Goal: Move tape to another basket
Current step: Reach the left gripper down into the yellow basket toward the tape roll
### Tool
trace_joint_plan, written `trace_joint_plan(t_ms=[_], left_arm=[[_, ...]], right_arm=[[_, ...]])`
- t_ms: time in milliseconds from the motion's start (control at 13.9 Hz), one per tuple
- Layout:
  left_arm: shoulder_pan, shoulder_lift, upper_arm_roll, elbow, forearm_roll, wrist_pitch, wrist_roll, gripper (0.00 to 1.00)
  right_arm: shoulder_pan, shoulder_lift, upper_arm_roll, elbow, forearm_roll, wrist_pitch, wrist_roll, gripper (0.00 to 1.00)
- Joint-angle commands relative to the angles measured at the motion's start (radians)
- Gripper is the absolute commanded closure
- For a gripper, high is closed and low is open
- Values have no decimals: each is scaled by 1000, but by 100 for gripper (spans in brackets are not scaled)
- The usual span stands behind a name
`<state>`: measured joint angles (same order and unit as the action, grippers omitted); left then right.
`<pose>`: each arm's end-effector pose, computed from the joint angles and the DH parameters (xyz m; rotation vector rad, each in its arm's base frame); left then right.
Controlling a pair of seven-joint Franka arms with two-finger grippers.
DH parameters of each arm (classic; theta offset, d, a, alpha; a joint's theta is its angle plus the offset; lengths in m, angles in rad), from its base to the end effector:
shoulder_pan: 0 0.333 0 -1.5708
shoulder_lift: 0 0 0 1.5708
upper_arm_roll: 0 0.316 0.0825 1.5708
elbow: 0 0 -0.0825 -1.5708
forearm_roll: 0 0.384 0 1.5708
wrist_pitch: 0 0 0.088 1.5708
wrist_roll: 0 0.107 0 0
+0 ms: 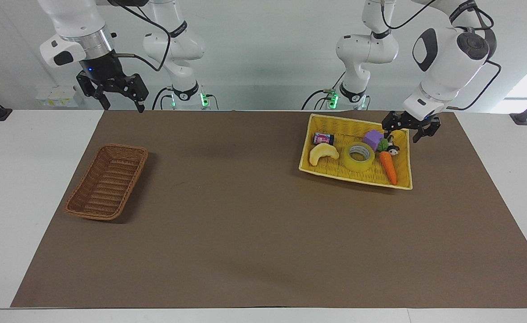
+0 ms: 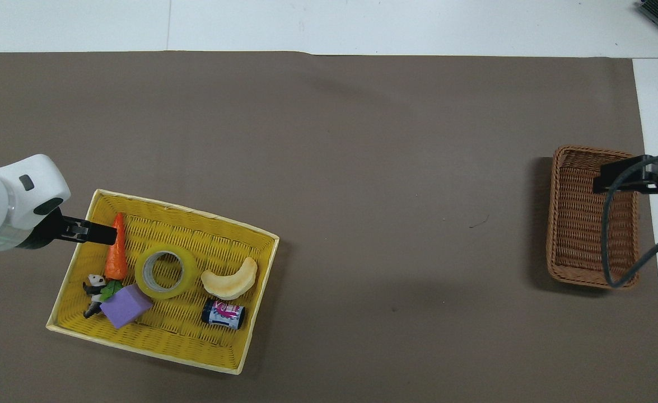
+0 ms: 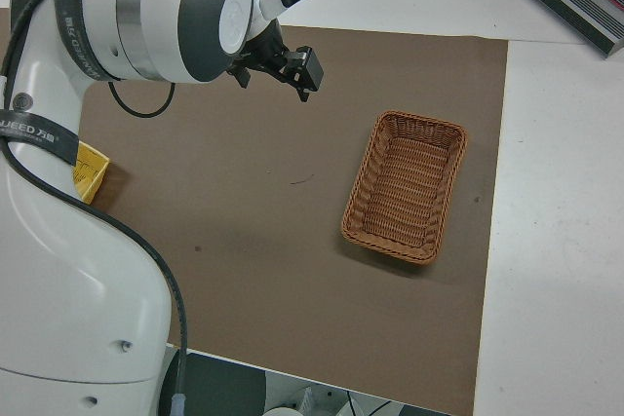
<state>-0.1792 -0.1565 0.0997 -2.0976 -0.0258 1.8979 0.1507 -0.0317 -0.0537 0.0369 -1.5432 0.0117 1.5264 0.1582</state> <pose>0.5019 -0.0401 0.4849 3.0804 -0.3448 -0.0661 0.5333 0.0047 0.6627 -3.1193 0.2380 -0.0562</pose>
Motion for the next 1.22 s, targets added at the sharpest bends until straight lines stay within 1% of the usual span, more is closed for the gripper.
trace_joint_plan(t_ms=[0, 215, 430, 502, 645, 717, 860, 932, 1004, 1075, 1147], left_arm=[[-11, -44, 11, -154, -8, 148, 15, 0], [-31, -35, 9, -255, -6, 269, 15, 0], [-55, -35, 9, -390, -8, 442, 12, 0], [-57, -26, 9, -410, -8, 476, 3, 0], [-75, -17, 9, -433, -8, 501, 1, 0], [-75, -21, 9, -458, -8, 521, 1, 11], [-75, -31, 9, -508, -8, 584, -2, 21], [-75, -31, 9, -522, -8, 596, -2, 30], [-74, -34, 9, -529, -8, 599, -2, 44], [-75, -34, 9, -530, -8, 598, -2, 63], [-74, -34, 9, -529, -8, 595, -2, 81]], right_arm=[[-4, -12, 8, 6, 16, -25, 27, 0], [-4, -8, 8, 14, 14, -12, 14, 0], [-7, -9, 9, 14, 17, -11, 20, 0], [-16, -14, 0, 8, 17, -26, 17, 0], [-22, -12, -14, 9, 16, -23, 21, 0], [-22, -12, -18, 9, 16, -23, 21, 0], [-17, -12, -15, 9, 16, -23, 20, 0], [-17, -12, -15, 9, 16, -23, 20, 0], [-17, -12, -15, 9, 16, -23, 21, 0], [-19, -12, -15, 9, 16, -23, 21, 0], [-19, -12, -15, 9, 16, -23, 21, 0]])
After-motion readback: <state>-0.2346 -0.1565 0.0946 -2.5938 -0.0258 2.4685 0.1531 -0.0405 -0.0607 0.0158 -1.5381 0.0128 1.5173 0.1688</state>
